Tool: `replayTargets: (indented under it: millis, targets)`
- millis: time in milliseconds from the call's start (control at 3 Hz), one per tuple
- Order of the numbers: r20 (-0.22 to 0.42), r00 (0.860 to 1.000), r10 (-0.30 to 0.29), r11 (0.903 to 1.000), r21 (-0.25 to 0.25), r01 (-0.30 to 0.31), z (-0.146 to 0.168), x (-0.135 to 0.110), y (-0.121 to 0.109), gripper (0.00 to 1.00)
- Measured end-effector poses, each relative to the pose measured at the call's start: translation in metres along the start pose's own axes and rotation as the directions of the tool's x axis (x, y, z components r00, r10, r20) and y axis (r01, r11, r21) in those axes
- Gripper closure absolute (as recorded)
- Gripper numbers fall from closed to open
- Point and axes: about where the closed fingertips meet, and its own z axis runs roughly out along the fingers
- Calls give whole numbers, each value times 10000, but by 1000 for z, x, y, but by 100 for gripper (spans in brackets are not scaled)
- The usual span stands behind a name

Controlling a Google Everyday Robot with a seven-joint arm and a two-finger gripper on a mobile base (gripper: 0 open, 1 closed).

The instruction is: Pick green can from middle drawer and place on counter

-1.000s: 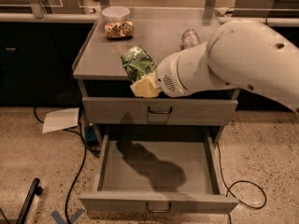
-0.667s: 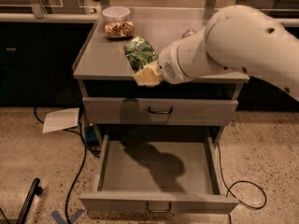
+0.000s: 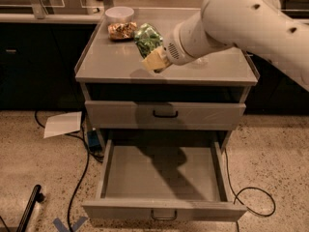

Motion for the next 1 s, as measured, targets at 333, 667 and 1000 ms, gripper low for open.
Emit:
replayTargets:
  millis: [333, 667, 1000]
  targets:
    - [-171, 9999, 25, 9990, 441, -17, 13, -18, -21, 100]
    - [-692, 9976, 87, 9945, 1051, -14, 36, -37, -49, 100]
    - [-701, 9975, 75, 9943, 1063, 0, 36, -38, -49, 100]
